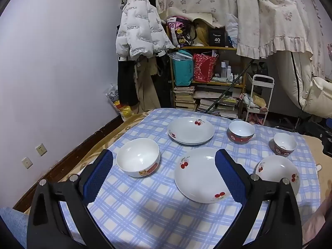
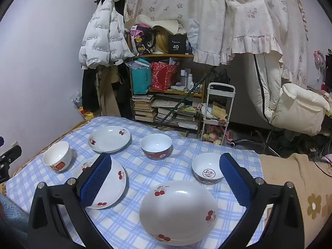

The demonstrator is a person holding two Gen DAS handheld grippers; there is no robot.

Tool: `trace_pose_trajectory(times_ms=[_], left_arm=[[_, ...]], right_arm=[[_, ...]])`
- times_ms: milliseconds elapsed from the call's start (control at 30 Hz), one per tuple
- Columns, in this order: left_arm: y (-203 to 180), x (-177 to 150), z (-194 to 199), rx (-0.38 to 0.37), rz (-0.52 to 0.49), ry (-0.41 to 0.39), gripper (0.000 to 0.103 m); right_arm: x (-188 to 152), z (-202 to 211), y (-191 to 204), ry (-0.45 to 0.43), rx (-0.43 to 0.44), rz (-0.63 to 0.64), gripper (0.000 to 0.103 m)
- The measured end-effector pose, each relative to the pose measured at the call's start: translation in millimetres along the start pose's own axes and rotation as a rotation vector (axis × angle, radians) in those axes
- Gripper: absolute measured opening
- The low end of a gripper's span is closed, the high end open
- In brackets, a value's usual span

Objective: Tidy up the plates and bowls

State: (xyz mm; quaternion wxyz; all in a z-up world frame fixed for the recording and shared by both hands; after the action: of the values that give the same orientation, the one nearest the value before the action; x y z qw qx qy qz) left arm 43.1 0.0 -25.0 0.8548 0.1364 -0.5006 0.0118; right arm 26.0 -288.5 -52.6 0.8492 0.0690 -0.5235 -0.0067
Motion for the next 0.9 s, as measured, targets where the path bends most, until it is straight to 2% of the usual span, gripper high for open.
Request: trace_pose_trajectory(times_ms=[500,900], left_arm=[[9.8,-4.9,-2.8,0.01,-0.004,-0.009,0.098],[2.8,-4.4,-0.7,0.015,-0.02,-0.015,0.098]], right_arm=[[-0.7,0.3,-0.2,0.003,-0.006,0.004,0.103],[0.4,0.4,-0.2,0.0,-0.008,0.004,0.103]])
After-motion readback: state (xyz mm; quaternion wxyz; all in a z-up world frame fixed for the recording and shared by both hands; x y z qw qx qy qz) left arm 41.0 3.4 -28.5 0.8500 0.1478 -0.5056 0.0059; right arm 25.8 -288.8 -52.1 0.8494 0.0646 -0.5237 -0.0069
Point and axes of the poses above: each gripper's, at about its wrist camera, not at the fingertips, and z roughly against the way its jaws point, y to its left, x to its top, the point moved 5 cm from there along -z, roughly the way its jaws point, and after that the axes turned 14 degrees about x, right-handed, at the moved point
